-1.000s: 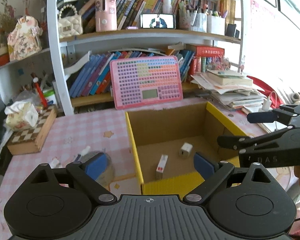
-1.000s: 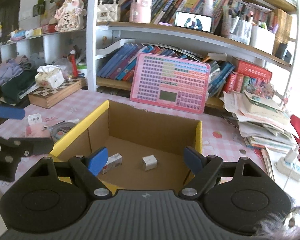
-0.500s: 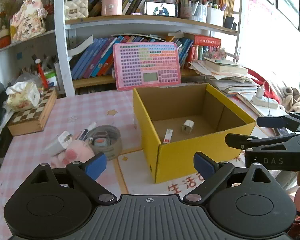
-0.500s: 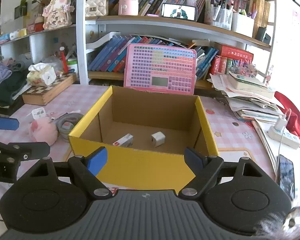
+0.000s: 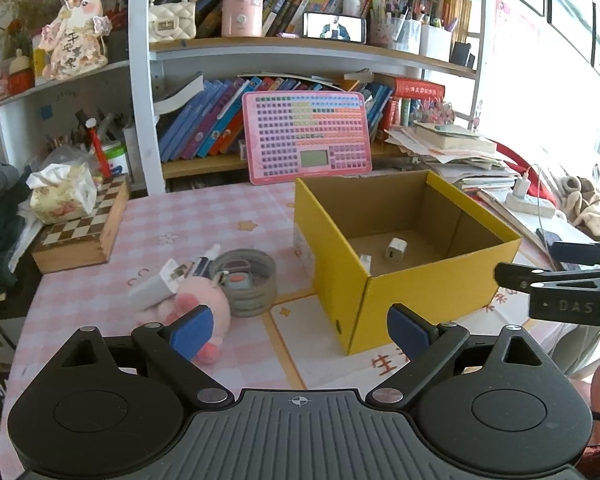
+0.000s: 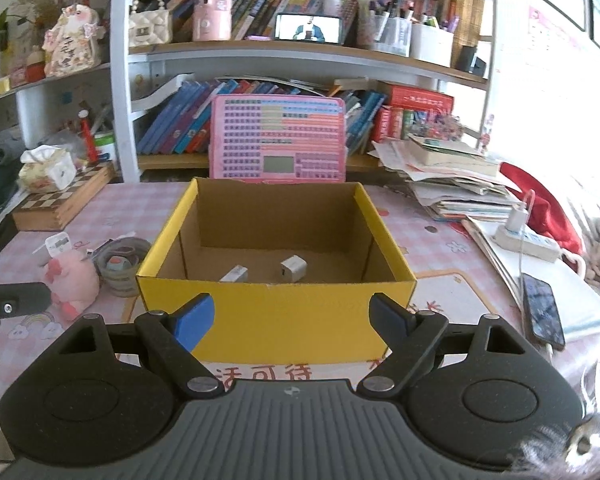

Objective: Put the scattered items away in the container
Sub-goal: 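Withdraw both open grippers from the box back over the table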

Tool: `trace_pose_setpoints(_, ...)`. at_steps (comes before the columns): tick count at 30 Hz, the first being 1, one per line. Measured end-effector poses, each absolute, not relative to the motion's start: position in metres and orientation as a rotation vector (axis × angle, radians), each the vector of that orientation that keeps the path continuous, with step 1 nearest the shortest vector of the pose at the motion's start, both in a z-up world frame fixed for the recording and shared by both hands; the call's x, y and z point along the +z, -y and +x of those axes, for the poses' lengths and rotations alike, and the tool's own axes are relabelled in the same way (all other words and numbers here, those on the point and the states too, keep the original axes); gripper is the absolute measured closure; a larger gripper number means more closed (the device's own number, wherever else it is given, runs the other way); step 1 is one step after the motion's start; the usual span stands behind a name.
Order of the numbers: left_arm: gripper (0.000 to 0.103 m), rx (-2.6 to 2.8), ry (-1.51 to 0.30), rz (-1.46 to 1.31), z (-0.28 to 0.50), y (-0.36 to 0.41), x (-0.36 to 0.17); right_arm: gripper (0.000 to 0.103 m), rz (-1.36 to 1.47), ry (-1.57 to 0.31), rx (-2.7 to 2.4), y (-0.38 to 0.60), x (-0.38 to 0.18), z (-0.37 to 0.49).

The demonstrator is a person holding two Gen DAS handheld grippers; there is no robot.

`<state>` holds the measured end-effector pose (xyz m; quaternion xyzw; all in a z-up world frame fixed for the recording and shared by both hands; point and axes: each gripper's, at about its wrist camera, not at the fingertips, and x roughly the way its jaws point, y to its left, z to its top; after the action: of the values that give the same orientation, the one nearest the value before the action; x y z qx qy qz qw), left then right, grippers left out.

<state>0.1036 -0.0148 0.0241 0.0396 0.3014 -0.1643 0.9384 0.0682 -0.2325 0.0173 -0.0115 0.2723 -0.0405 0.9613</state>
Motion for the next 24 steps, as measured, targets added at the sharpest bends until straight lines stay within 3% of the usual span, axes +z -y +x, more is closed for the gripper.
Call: trace_pose_setpoints(24,0.007,-0.469,-0.699,0.134,0.083,-0.031,0.002,0.018,0.055,-0.674,-0.221,0.179,-0.012,0.022)
